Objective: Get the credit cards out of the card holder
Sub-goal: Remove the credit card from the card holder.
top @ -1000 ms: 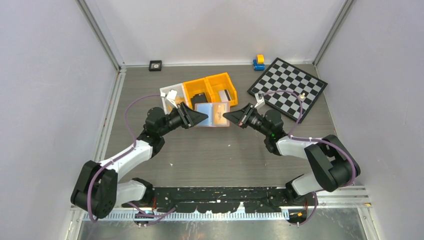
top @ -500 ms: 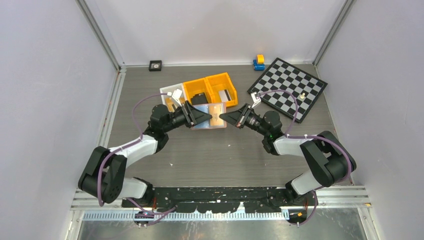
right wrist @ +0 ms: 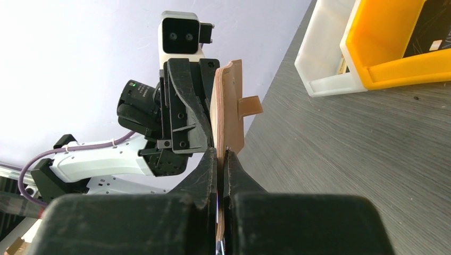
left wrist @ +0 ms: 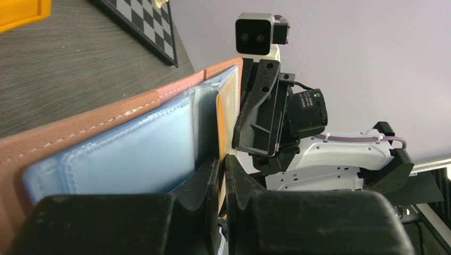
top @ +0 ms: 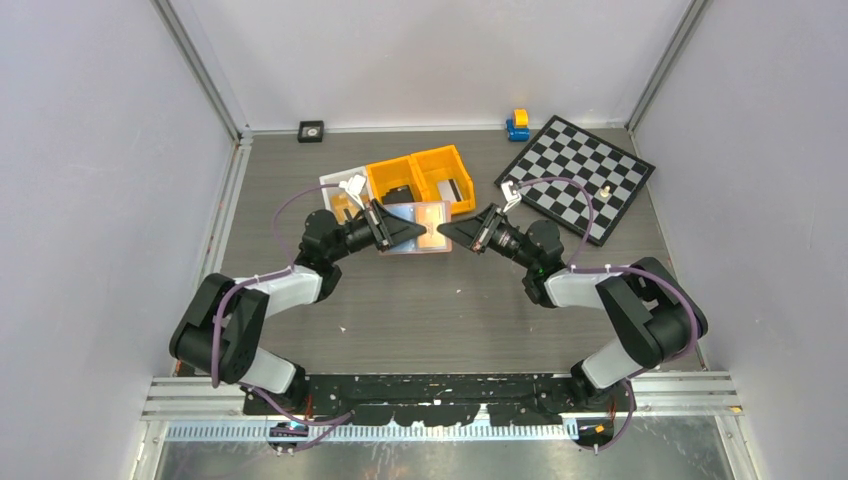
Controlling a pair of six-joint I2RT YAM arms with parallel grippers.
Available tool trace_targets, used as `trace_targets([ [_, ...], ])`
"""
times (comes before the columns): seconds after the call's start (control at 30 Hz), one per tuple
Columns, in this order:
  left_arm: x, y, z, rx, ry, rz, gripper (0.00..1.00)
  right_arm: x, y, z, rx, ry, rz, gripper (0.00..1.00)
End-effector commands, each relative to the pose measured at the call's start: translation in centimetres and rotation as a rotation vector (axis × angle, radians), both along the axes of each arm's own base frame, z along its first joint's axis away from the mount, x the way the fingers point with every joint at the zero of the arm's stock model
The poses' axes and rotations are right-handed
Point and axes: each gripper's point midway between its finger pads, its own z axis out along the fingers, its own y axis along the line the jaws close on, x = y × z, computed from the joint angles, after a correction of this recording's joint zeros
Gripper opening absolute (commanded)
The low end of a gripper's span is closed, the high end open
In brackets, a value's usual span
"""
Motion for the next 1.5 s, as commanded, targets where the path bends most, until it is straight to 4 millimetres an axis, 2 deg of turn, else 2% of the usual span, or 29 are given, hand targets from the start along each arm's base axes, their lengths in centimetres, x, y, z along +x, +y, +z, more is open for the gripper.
trace_targets([
  [0.0,-1.2,-0.3,4.2,-0.101,-0.142,-0.061,0.07,-0.3,0.5,2.6,0.054,-0.084,0.034,0.01],
  [0.1,-0.7,0.5,3.9,-0.101,-0.134,-0.017,0.07,-0.2,0.4,2.4,0.055,-0.08,0.021,0.07],
  [0.17,-0.4,1.0,3.8,-0.101,-0.129,0.006,0.08,-0.1,0.2,2.3,0.056,-0.077,0.009,0.21],
  [0.23,-0.3,1.1,3.7,-0.098,-0.127,0.005,0.08,0.0,0.1,2.3,0.058,-0.074,0.004,0.26],
  [0.37,-0.2,1.1,3.3,-0.09,-0.117,0.005,0.05,-0.1,0.0,2.6,0.068,-0.082,0.008,0.2],
  [0.47,-0.1,1.1,3.2,-0.082,-0.112,0.009,0.04,-0.2,0.1,2.7,0.07,-0.085,0.012,0.08],
  [0.57,-0.1,1.1,3.1,-0.076,-0.11,0.01,0.05,-0.2,0.0,2.8,0.075,-0.087,0.012,0.07],
  [0.67,-0.2,1.1,2.9,-0.069,-0.105,0.012,0.14,-0.2,-0.2,2.8,0.076,-0.086,0.005,0.02],
  [0.77,-0.2,1.3,3.2,-0.081,-0.112,0.016,0.2,-0.2,-0.3,2.9,0.078,-0.087,0.001,0.01],
  [1.1,-0.8,2.0,4.7,-0.139,-0.165,0.015,0.18,-0.1,-0.1,2.7,0.088,-0.074,0.013,0.0],
  [1.33,-0.6,2.2,4.8,-0.167,-0.16,0.017,0.04,0.0,-0.2,2.6,0.094,-0.067,0.013,0.04],
  [1.47,-0.4,2.7,5.1,-0.181,-0.163,0.029,0.03,0.1,-0.4,2.6,0.099,-0.065,0.008,0.05],
])
